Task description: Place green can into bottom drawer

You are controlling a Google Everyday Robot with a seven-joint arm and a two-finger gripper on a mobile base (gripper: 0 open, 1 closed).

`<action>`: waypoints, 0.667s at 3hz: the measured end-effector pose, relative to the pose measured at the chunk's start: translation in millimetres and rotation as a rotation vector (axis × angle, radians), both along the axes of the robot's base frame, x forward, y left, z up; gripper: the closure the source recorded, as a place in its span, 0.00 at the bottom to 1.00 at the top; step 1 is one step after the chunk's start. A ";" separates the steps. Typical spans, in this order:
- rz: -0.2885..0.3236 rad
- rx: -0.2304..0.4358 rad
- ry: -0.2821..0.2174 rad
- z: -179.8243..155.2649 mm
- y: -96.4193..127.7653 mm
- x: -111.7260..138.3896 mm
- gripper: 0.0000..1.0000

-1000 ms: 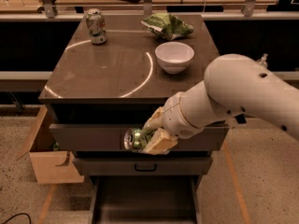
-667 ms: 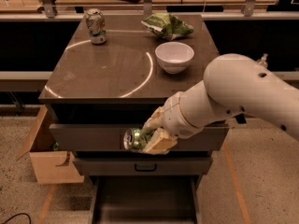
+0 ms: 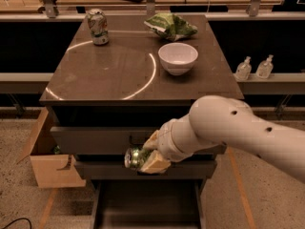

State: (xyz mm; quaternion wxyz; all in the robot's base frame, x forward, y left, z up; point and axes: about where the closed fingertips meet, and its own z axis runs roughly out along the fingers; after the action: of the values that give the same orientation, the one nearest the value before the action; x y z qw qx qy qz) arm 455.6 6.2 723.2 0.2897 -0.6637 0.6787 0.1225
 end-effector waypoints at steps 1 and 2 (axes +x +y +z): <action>0.011 0.004 0.020 -27.8 9.6 -1.2 1.00; 0.024 -0.001 -0.003 -51.7 21.2 -14.7 1.00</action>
Offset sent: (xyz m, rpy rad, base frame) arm -0.0330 0.0357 -0.0879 -0.0026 -0.0325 0.0329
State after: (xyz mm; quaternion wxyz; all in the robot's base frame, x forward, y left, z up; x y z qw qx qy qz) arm 440.9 27.4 671.6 0.2888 -0.6723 0.6701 0.1244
